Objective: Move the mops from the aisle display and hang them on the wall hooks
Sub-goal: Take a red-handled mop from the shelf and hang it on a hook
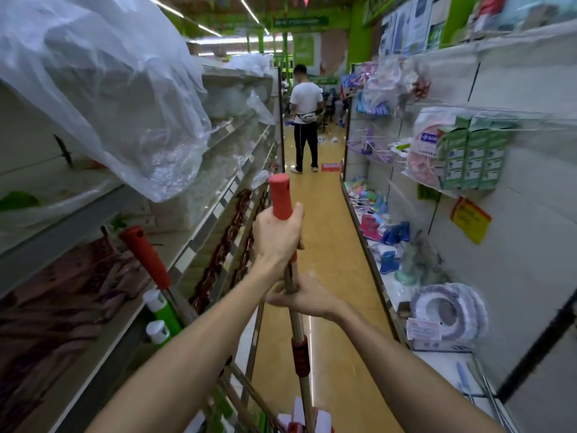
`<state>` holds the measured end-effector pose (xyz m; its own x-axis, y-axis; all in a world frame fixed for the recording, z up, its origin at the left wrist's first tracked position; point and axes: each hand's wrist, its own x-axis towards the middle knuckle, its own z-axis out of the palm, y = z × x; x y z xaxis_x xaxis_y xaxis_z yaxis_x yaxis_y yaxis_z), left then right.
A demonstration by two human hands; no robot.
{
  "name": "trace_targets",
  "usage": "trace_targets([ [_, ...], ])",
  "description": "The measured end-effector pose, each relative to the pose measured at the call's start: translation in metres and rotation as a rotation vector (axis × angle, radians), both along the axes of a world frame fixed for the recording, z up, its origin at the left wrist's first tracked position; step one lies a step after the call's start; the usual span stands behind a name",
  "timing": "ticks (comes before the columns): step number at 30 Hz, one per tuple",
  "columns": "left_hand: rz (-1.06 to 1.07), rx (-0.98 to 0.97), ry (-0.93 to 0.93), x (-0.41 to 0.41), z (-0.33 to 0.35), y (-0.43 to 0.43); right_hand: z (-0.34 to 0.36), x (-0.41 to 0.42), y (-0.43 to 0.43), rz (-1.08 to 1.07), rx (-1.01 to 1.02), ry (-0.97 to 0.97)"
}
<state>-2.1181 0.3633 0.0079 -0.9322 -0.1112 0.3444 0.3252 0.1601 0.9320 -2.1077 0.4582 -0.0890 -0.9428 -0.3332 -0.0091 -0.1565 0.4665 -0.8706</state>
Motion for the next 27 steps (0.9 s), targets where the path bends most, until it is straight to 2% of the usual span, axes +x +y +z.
trace_targets([
  [5, -0.112, 0.103, 0.042, 0.006, 0.059, -0.006, 0.037, 0.002, -0.019, 0.018, -0.383, -0.081],
  [7, -0.144, 0.136, 0.033, 0.009, 0.075, -0.015, 0.048, 0.003, -0.03, -0.008, -0.435, -0.123],
  [12, -0.157, 0.214, 0.014, 0.022, 0.098, -0.037, 0.064, 0.005, -0.061, -0.064, -0.409, -0.127],
  [18, -0.031, 0.245, 0.019, 0.047, 0.113, -0.065, 0.081, 0.027, -0.096, -0.01, -0.401, -0.153],
  [27, 0.363, 0.239, 0.112, 0.136, 0.122, -0.113, 0.086, 0.1, -0.163, 0.235, -0.343, -0.129],
])
